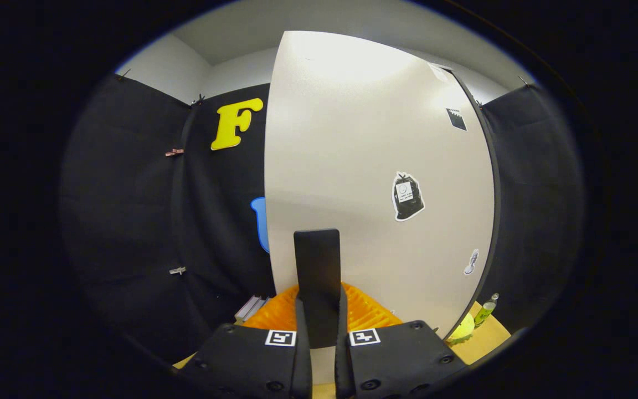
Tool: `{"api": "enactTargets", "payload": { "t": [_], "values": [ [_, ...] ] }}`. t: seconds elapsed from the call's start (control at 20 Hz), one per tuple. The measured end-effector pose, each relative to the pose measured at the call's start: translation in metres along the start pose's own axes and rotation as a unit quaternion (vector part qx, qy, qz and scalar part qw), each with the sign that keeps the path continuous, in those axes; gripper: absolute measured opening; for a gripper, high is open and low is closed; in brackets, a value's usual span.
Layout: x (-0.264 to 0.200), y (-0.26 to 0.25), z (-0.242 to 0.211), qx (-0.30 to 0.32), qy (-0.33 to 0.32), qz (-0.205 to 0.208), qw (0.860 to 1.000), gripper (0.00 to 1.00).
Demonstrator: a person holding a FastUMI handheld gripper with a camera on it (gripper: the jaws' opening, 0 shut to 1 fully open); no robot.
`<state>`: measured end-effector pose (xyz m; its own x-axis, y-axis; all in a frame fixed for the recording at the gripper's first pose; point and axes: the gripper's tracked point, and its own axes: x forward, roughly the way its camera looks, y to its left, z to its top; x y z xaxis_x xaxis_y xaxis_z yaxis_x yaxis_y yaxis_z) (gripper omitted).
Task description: Open the shoe cabinet door, grab the shoes and put them into the shoe cabinet, then close the shoe cabinet door.
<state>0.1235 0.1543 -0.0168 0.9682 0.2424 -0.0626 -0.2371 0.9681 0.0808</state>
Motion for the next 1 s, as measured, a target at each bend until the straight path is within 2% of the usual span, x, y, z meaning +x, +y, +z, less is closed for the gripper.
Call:
{"api": "enactTargets", "payload": {
  "t": [0.2, 0.5, 0.65, 1.0],
  "values": [
    [-0.043, -0.018, 0.002, 0.011, 0.003, 0.02, 1.0, 0.2],
    [-0.099, -0.059, 0.007, 0.018, 0.006, 0.028, 0.999, 0.2],
    [-0.117, -0.079, 0.009, 0.017, 0.008, 0.02, 1.0, 0.2],
    [-0.146, -0.126, 0.013, 0.029, 0.008, -0.027, 0.999, 0.19]
  ]
}}
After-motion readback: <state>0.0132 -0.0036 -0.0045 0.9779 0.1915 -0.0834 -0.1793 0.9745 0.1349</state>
